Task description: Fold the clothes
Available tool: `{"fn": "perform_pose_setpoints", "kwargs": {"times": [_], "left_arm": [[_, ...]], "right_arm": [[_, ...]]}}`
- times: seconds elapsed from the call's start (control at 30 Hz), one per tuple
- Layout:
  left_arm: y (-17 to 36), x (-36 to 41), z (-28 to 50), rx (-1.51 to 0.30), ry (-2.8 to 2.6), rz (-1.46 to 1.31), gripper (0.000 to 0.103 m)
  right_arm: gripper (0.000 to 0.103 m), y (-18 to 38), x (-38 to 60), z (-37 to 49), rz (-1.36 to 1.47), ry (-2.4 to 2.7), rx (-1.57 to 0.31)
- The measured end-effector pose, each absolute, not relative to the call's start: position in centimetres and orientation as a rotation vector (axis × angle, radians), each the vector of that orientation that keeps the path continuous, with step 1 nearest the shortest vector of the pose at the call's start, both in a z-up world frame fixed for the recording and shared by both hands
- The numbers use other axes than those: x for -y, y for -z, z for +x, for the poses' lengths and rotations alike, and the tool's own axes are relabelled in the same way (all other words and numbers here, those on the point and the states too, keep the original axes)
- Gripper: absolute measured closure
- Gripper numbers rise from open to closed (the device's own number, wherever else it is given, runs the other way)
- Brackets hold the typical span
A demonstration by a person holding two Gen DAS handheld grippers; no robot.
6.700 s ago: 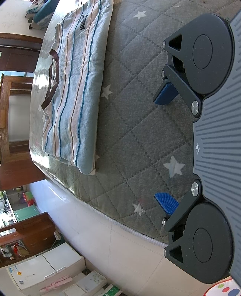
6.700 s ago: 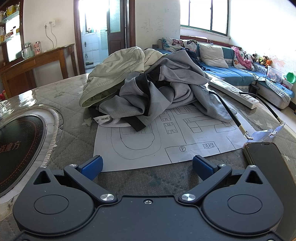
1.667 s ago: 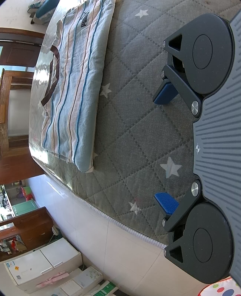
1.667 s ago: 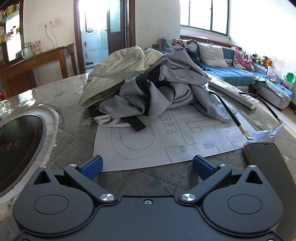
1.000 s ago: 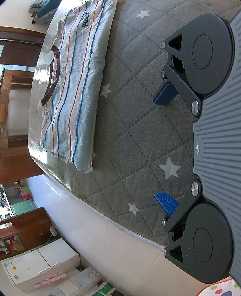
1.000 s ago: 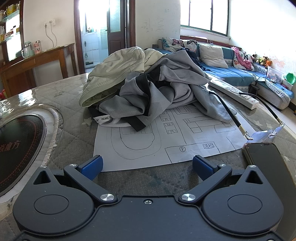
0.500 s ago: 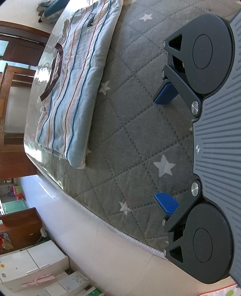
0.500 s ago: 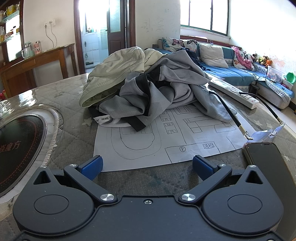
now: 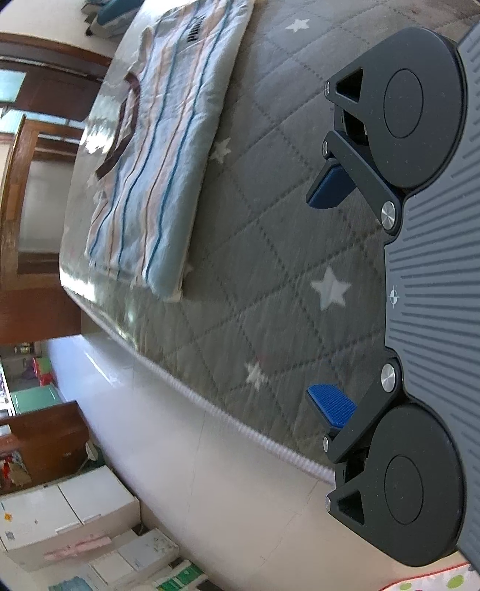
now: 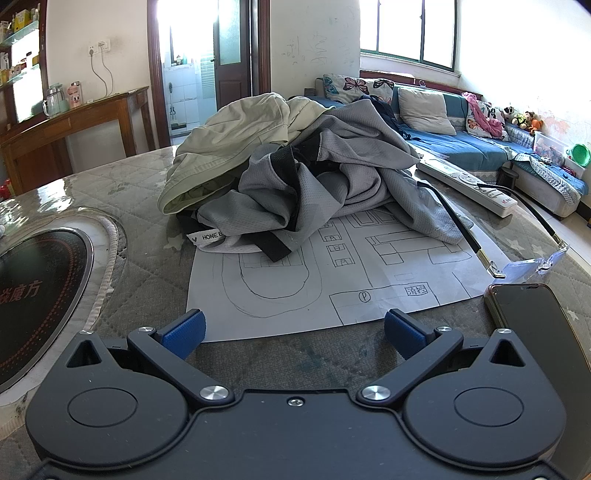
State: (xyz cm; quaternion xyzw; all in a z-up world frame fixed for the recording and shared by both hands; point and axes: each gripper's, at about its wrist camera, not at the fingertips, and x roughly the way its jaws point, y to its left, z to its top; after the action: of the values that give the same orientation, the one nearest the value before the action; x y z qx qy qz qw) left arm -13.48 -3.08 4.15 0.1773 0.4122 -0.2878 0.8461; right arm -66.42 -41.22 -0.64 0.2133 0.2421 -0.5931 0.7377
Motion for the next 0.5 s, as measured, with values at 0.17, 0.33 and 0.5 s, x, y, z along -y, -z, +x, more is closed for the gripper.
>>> {"fn": "perform_pose_setpoints", "kwargs": {"times": [0.17, 0.33, 0.5], "left_arm": [[-5.1, 1.0, -12.5, -0.851, 0.560, 0.351, 0.000], [-5.4, -1.0, -11.2, -0.863, 0.500, 0.336, 0.000], [-5.8, -3.8, -9.8, -0.856, 0.395, 0.298, 0.000]], "right_arm": [[0.000, 0.6, 41.2, -66.4, 0.468, 1.302, -0.531], [0.000, 0.6, 41.2, -66.4, 0.468, 1.302, -0.531], [0.000, 0.6, 41.2, -66.4, 0.468, 1.302, -0.531]]}}
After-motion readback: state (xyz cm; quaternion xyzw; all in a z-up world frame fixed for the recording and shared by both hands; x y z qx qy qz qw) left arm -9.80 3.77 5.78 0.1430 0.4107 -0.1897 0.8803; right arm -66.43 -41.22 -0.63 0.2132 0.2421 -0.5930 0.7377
